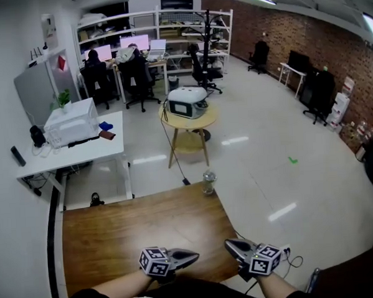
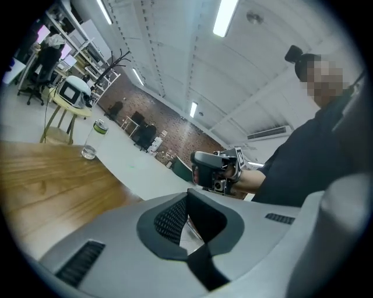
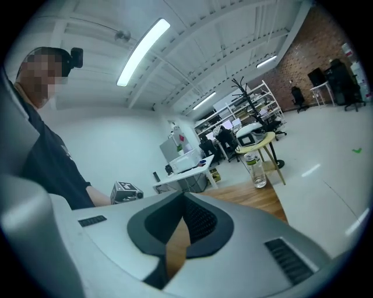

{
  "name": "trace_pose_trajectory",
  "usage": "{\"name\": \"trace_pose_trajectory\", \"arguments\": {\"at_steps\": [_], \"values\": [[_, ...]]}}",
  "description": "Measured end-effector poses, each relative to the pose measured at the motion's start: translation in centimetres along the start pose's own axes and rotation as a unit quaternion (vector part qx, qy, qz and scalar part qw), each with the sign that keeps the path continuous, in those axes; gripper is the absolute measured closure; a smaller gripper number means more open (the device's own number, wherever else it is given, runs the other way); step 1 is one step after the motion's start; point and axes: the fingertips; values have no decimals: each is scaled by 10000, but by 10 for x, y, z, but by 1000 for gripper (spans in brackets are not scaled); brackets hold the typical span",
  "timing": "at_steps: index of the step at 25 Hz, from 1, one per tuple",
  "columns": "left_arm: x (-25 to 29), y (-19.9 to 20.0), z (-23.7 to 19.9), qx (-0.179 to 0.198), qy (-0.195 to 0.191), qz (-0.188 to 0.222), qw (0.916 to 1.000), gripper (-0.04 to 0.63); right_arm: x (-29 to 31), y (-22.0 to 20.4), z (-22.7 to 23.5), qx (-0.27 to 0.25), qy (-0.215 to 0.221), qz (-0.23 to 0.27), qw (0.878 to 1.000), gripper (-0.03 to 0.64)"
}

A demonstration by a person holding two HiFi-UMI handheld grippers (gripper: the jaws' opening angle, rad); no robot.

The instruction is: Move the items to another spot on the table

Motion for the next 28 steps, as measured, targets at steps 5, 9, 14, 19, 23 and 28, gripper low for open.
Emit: {"name": "trace_pose_trajectory", "arguments": {"at_steps": [5,9,14,19,23,28], "values": [[61,45,-57,286,1037,92,9942,594,-24,37,69,-26,339,-32,9994,612],[103,88,-117,427,2072,469,9762,594,-40,63,121,-160,414,-184,9988,612],[141,127,-206,338,2902,578,9546,392,-36,70,159,-24,438,-241,9987,612],[179,129,-302,515,3648,273,9293,219,-36,59,167,241,332,-229,9989,612],[196,118,-362,342,3992,101,9162,154,-42,46,163,596,266,-109,9978,612],[215,128,-398,586,4115,132,9094,138,-60,38,171,714,-13,-156,9973,612]]}}
Point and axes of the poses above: the fingertips, and each gripper's own axes: x forward along the fingers, z to its right, y out of its top, and after that the axes turned 7 degrees about y, right-handed
